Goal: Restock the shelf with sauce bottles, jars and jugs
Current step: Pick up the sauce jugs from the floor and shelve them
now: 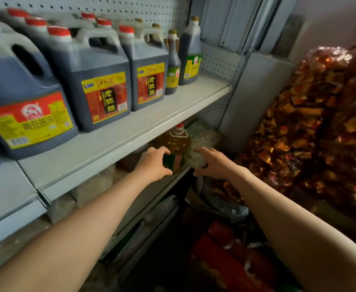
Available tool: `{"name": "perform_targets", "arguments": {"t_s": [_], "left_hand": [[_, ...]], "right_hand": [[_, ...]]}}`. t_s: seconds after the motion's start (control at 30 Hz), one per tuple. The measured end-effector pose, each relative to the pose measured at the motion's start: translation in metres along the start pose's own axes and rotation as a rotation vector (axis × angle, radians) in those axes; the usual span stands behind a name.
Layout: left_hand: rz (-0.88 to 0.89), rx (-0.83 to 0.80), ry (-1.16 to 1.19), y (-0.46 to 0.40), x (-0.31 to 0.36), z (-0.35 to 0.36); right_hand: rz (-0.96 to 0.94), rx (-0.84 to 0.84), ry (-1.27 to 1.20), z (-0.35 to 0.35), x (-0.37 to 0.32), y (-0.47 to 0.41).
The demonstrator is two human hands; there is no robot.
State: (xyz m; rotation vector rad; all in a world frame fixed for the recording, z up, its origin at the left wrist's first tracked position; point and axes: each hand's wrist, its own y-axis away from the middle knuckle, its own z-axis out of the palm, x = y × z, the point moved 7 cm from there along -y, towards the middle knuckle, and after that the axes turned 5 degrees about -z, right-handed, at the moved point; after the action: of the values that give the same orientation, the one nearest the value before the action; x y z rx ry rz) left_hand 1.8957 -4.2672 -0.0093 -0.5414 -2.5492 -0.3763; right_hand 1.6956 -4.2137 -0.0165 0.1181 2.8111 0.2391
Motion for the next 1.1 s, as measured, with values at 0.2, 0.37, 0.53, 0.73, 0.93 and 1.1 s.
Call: {"name": "perform_targets", "arguments": {"t_s": [0.2,0.37,0.53,0.73,0.93,1.1], "left_hand": [[0.074,-0.154,-0.033,0.042,0.014,0.067],[0.104,-0.366,-0.036,0.107,0.009,0.167],[0.109,-0.52,-0.038,0.174,-0.005,0.257],[0.036,-0.686,-0.039,0.233,-0.043,0.341],[-0.051,-0.77,-0.019,0.282,-0.086,0.431],[-0.11,-0.749,0.027,0.317,-0.13,0.529]], "right_hand": [[0.224,0.028,-0.125,0.057,0.034,0.109],[0.426,-0.045,-0.259,0.155,0.06,0.213],[0.582,-0.096,-0.282,0.234,0.074,0.307],[0.745,-0.234,-0.386,0.325,0.088,0.395],[0.818,-0.283,-0.48,0.415,0.106,0.445],[0.779,-0.278,-0.451,0.509,0.145,0.461]]}}
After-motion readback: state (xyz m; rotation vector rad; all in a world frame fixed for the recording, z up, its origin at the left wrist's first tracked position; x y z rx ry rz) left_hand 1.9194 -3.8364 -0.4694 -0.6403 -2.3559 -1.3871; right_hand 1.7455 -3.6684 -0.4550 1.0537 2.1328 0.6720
